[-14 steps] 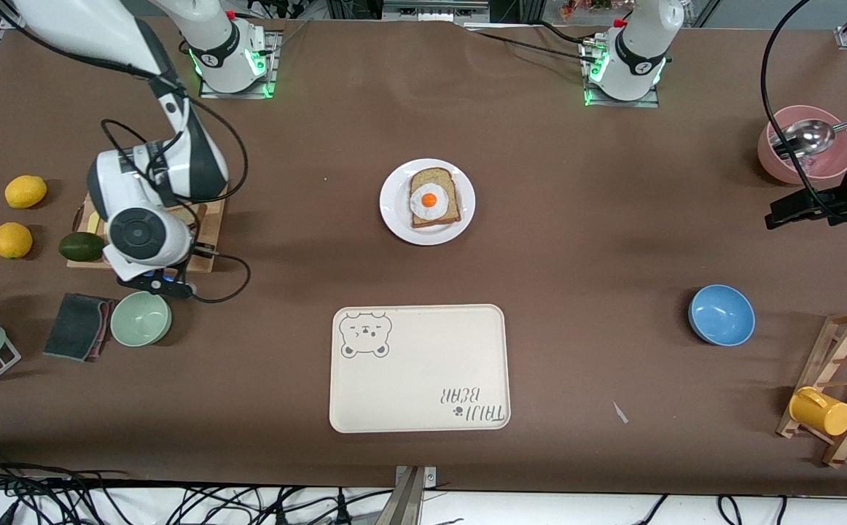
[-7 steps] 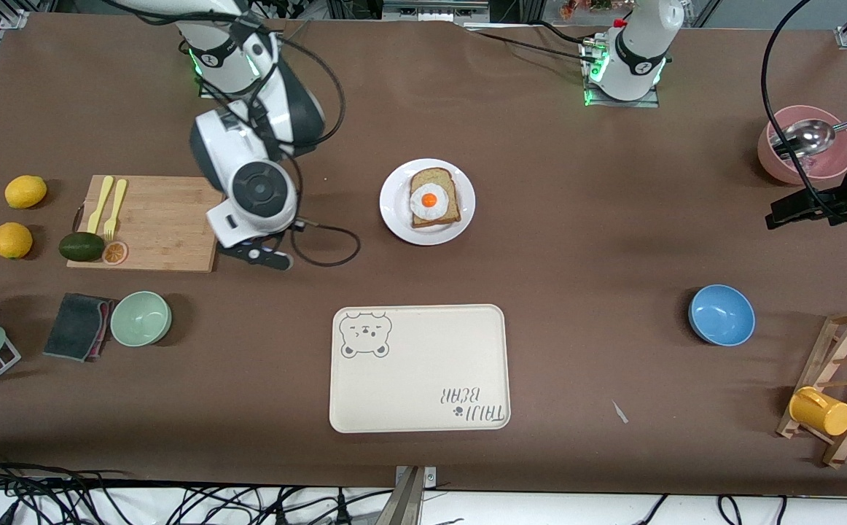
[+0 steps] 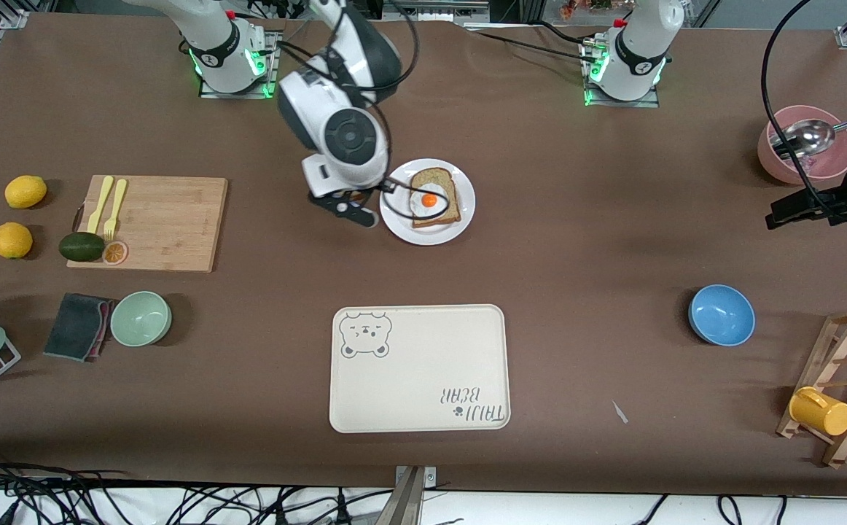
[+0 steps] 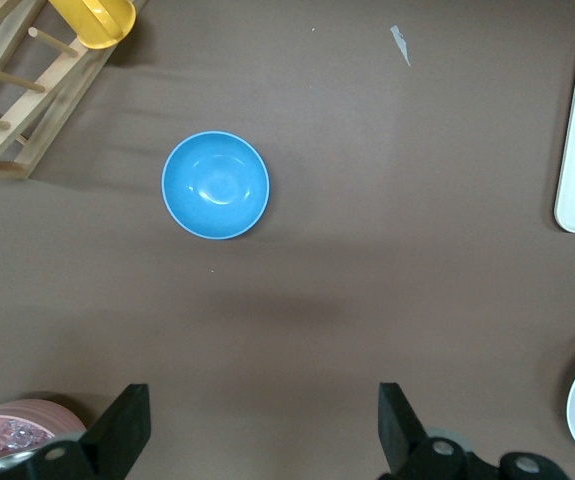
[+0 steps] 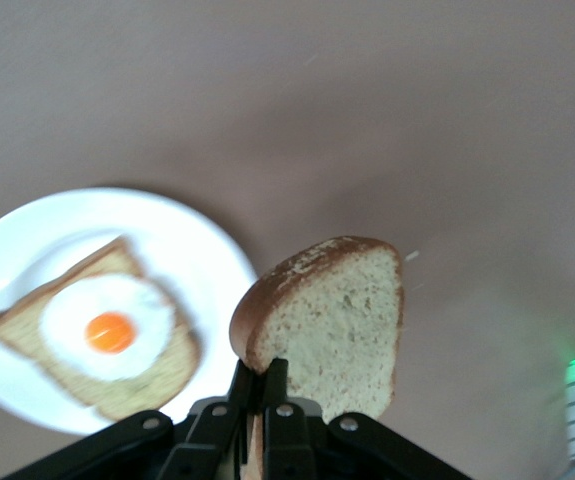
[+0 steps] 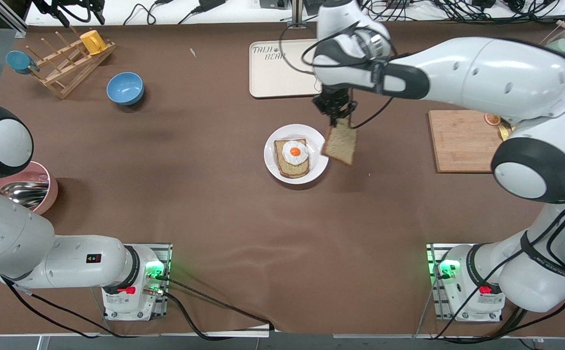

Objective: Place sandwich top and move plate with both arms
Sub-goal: 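Carry the bread slice with the right gripper over the white plate, then lower the bread onto the egg toast and open the right gripper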

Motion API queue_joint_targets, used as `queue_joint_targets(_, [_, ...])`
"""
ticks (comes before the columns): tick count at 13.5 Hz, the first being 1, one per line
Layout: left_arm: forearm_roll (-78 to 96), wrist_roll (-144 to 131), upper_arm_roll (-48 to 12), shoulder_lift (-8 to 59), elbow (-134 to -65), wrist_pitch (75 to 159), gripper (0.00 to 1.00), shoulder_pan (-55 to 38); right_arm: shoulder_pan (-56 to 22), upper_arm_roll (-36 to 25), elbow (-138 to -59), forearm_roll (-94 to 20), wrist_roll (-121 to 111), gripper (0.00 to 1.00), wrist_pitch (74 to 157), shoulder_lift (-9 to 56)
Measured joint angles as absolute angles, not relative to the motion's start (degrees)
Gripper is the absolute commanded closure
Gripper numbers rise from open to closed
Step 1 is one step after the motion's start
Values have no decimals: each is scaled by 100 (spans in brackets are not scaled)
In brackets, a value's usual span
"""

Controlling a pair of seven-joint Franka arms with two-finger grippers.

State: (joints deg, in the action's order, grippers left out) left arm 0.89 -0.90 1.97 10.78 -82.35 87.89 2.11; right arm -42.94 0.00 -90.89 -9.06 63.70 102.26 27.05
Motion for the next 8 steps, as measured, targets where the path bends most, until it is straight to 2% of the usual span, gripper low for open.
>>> queue_joint_targets(4, [89, -90, 197, 1078, -8235, 8789, 0, 212, -4644, -3, -8174, -995, 6735, 100, 10528, 3588])
queue_joint_targets(8, [89, -90, 197, 1078, -8235, 8789, 0, 212, -4837, -4, -7929, -1014, 6750, 100, 10709, 3998])
